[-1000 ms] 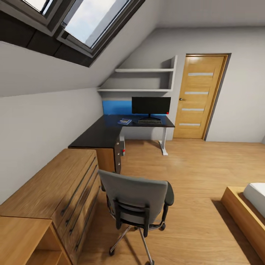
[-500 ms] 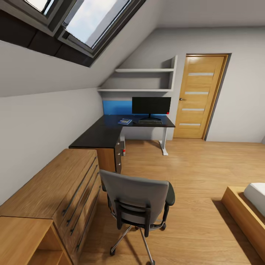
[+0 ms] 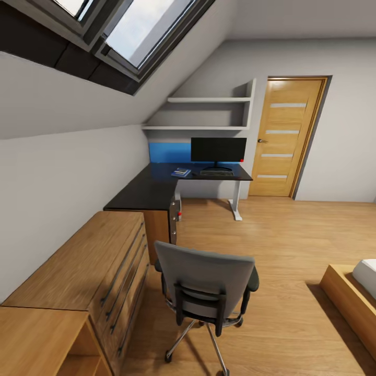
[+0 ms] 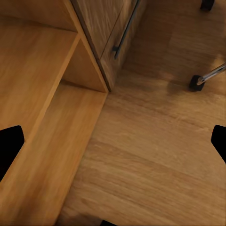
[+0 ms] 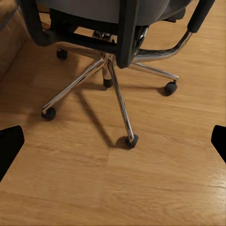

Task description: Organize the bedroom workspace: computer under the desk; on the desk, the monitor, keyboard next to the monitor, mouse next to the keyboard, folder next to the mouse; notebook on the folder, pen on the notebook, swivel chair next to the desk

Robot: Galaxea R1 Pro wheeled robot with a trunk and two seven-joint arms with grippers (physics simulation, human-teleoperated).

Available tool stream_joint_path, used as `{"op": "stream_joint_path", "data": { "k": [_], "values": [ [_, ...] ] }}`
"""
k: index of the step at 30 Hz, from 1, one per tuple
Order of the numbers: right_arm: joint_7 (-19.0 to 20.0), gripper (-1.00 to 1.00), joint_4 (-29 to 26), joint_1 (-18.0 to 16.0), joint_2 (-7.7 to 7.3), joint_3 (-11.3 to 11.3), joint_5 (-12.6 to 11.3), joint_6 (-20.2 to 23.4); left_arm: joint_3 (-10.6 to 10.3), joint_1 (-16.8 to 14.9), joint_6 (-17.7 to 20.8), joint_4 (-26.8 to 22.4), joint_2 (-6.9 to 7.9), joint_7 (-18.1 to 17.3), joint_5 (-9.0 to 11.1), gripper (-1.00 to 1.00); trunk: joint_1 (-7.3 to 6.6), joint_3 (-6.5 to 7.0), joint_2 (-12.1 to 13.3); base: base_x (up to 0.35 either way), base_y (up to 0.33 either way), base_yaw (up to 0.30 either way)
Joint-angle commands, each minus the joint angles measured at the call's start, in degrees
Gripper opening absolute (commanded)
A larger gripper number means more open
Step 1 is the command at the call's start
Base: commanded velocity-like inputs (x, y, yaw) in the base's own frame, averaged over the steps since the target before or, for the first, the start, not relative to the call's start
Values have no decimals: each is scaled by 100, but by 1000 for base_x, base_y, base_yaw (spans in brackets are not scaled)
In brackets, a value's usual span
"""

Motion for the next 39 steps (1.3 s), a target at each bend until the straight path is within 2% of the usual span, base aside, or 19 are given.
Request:
{"op": "stream_joint_path", "data": {
  "k": [1, 20, 35, 37, 38, 39],
  "values": [
    [-55, 100, 5, -5, -2, 37, 14, -9, -49, -5, -22, -3, 2, 29, 44, 100, 0, -7, -5, 0, 30, -6],
    [-46, 100, 7, -7, 2, 41, 22, -9, -47, -5, -28, -6, 6, 29, 41, 100, 0, 24, -5, 0, 5, -191],
    [-46, 100, 7, -5, 21, 53, 29, -17, -72, -5, -69, -42, 9, 29, -32, 100, 0, 26, -5, 0, 0, -29],
    [-46, 100, 6, -6, 31, 54, 30, -16, -70, -5, -171, -47, 8, 29, -32, 100, 0, 26, -5, 0, 0, 0],
    [-46, 100, 5, -5, 35, 54, 30, -13, -67, -5, -306, -47, 9, 29, -15, 100, 22, 8, -45, 0, 0, 0],
    [-46, 100, 5, -5, 41, 48, 31, -10, -15, -5, -603, -29, 17, 39, 32, 100, 44, -10, -85, 0, 0, 0]
  ]
}}
